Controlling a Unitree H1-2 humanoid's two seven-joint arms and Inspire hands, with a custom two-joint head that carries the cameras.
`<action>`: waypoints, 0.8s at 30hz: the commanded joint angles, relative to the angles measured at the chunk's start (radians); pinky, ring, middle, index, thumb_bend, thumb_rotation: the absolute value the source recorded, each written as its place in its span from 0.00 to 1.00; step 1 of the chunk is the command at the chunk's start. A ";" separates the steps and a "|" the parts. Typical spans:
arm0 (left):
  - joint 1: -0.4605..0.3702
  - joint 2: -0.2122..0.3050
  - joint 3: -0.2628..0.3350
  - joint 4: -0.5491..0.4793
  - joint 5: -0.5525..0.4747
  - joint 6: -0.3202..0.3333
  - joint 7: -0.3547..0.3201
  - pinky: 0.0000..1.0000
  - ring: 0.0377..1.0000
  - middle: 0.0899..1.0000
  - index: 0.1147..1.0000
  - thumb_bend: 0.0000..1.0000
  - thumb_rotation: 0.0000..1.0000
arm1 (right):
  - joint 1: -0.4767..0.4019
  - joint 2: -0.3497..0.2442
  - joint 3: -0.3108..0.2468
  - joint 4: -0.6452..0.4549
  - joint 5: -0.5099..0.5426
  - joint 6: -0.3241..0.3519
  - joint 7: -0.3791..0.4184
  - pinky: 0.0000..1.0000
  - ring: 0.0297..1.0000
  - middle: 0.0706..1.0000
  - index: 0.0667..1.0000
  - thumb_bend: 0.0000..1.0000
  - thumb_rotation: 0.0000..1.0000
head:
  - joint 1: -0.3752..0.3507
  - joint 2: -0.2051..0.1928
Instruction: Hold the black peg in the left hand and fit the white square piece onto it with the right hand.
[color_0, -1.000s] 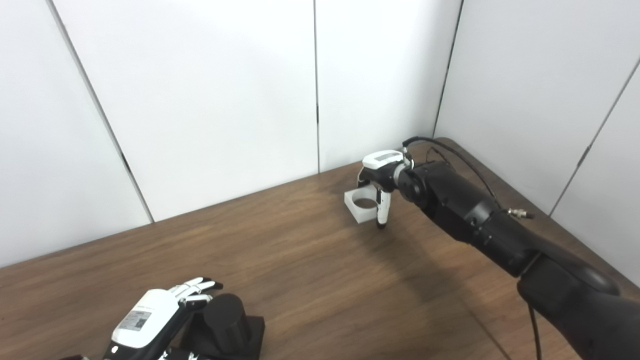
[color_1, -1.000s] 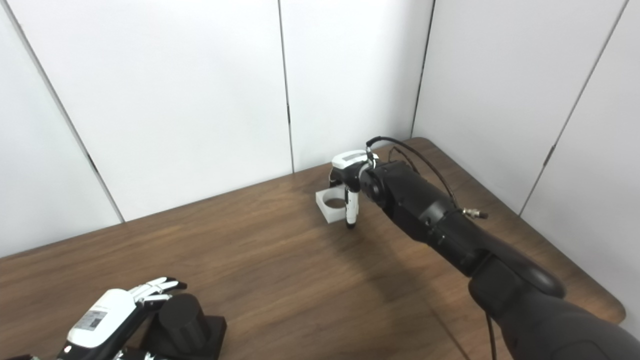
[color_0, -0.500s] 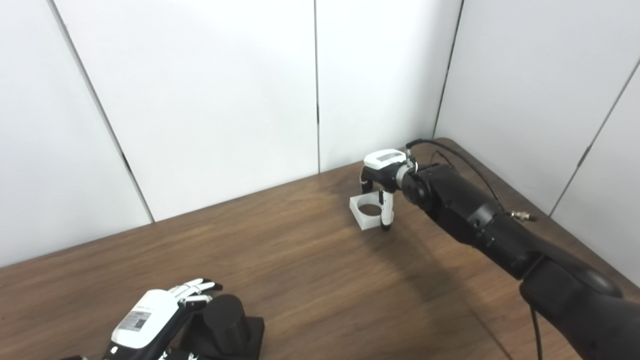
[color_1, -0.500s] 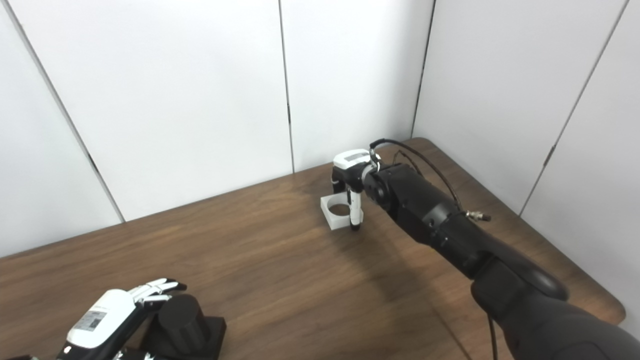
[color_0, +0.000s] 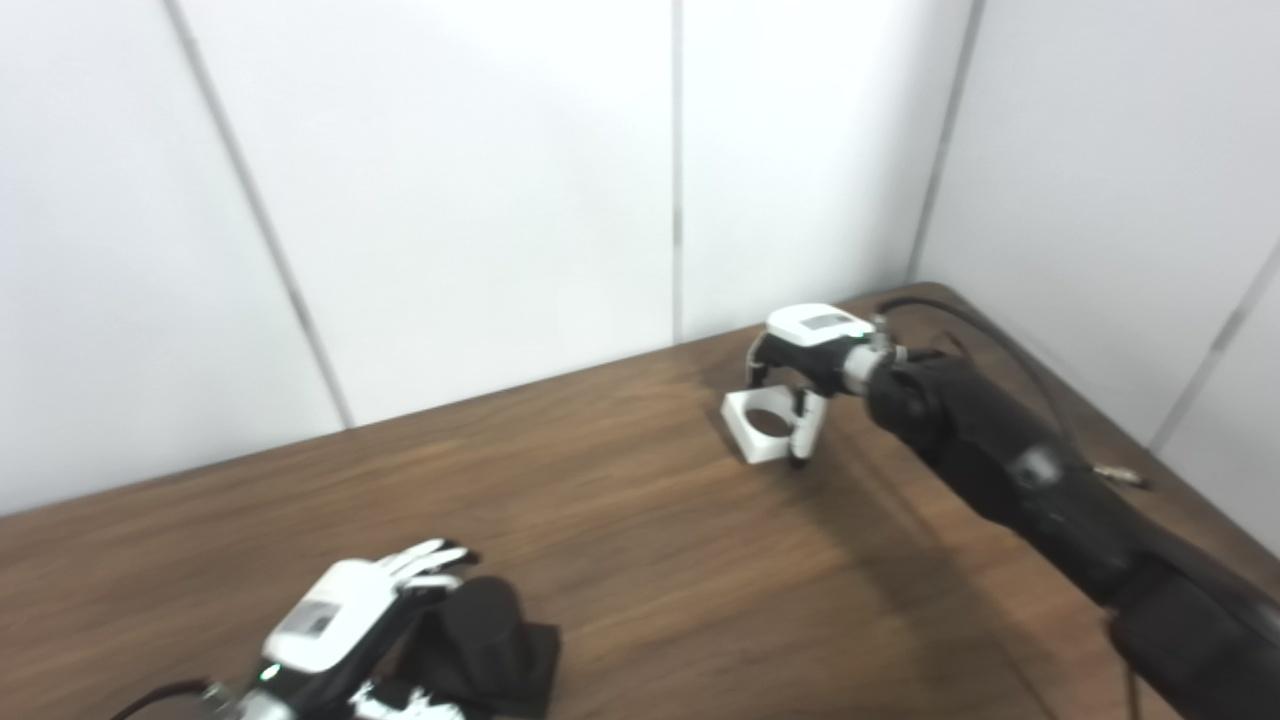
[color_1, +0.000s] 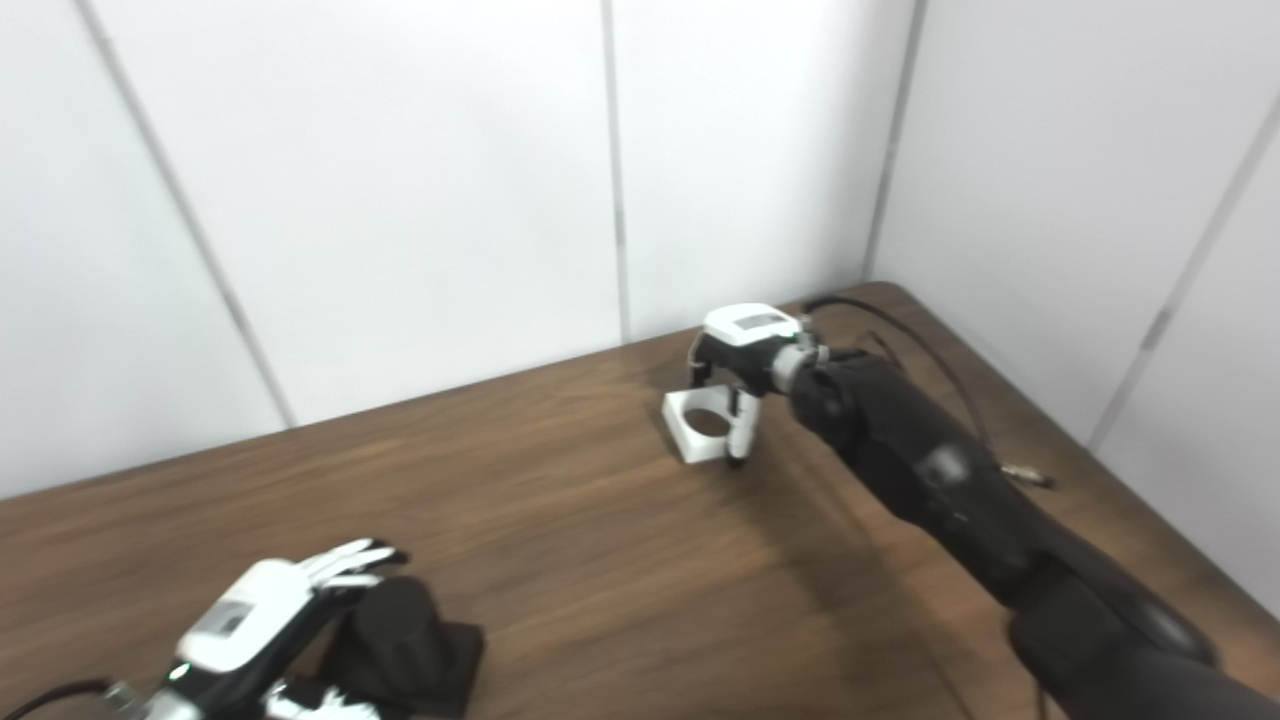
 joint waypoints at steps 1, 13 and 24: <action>0.024 0.020 -0.030 0.024 0.059 0.029 -0.083 0.84 0.91 0.86 0.42 0.52 0.06 | -0.042 -0.046 -0.033 -0.061 0.012 -0.022 -0.001 0.71 0.80 0.73 0.44 0.52 0.12 | 0.034 0.007; 0.009 -0.031 -0.042 0.032 0.086 0.088 -0.090 0.88 0.94 0.89 0.42 0.52 0.07 | -0.024 -0.077 -0.066 -0.204 0.072 -0.082 0.056 0.71 0.78 0.71 0.44 0.52 0.12 | 0.250 0.054; -0.001 -0.059 -0.043 0.029 0.102 0.134 -0.103 0.90 0.95 0.90 0.42 0.52 0.07 | -0.026 -0.056 -0.075 -0.354 0.148 -0.134 0.134 0.71 0.78 0.72 0.44 0.52 0.13 | 0.304 0.076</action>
